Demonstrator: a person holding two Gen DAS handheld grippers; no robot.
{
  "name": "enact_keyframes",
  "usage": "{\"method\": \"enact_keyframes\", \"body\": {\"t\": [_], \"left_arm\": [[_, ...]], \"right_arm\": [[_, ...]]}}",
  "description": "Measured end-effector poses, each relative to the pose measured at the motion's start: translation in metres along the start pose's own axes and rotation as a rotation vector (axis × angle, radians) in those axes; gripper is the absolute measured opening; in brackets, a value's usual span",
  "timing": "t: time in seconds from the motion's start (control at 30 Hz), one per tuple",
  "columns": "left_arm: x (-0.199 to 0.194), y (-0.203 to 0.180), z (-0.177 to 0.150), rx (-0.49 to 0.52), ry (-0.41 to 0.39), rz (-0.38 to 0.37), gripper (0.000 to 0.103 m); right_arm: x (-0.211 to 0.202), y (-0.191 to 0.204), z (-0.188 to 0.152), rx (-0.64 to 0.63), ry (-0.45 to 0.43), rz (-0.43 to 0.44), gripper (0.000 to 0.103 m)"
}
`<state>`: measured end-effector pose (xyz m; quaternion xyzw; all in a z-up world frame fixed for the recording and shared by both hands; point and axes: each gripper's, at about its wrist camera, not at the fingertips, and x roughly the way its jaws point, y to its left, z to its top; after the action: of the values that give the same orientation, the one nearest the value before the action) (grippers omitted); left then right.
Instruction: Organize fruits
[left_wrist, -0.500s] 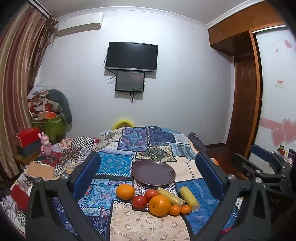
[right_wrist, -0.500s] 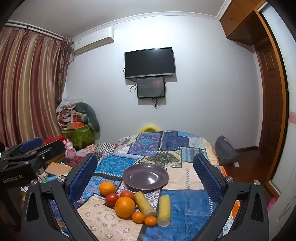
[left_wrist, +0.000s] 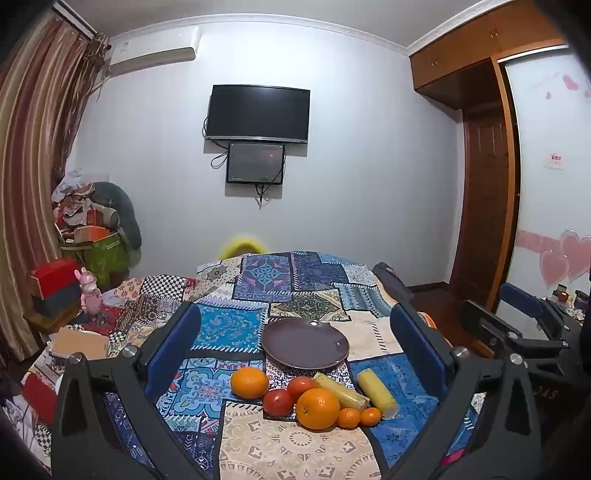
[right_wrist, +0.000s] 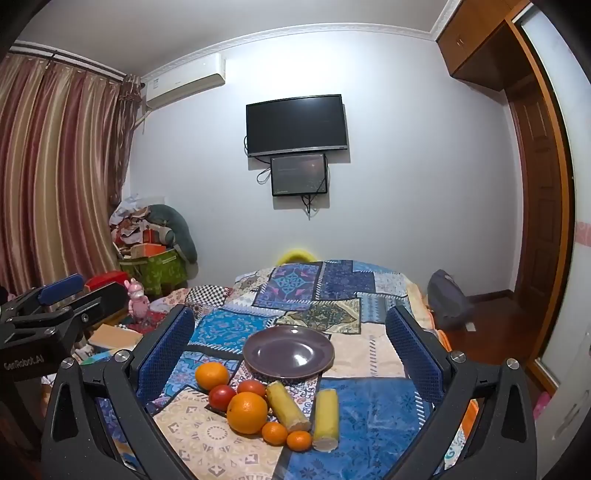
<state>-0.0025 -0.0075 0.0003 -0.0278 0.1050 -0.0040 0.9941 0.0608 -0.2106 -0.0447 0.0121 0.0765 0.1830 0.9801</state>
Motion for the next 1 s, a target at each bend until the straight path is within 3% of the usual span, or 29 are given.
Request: {"method": "enact_keyframes", "body": {"t": [1.0], "left_arm": [[0.0052,-0.0005,-0.0055,0.02,0.012,0.022,0.103]], "right_arm": [[-0.0005,0.0003,-0.0007,0.009,0.013,0.0,0.103]]}}
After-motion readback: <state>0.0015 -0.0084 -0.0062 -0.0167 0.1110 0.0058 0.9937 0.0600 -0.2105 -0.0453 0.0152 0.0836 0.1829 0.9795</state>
